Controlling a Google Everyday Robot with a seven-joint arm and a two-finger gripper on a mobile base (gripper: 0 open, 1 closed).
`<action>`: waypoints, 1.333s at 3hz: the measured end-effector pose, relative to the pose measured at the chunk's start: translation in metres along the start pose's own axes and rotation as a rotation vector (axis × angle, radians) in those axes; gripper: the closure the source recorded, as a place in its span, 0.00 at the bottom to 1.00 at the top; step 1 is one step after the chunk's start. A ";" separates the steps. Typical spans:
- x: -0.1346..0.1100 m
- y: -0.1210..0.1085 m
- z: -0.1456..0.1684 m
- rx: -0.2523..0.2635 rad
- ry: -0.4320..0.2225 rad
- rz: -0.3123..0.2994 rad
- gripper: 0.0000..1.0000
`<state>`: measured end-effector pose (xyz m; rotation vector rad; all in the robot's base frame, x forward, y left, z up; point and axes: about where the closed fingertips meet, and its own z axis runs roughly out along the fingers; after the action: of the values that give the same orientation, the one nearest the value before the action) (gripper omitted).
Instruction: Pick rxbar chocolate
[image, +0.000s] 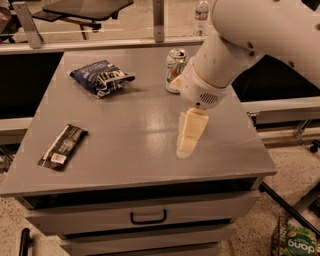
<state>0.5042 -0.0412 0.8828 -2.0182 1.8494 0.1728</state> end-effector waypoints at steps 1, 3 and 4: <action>-0.037 -0.021 0.022 -0.036 -0.087 -0.078 0.00; -0.139 -0.053 0.101 -0.163 -0.263 -0.261 0.00; -0.169 -0.043 0.122 -0.225 -0.314 -0.303 0.00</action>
Offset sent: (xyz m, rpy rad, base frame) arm 0.0675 0.1827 -0.0324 0.2220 0.0705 0.3917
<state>0.5469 0.1627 0.8390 -2.2385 1.3675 0.5957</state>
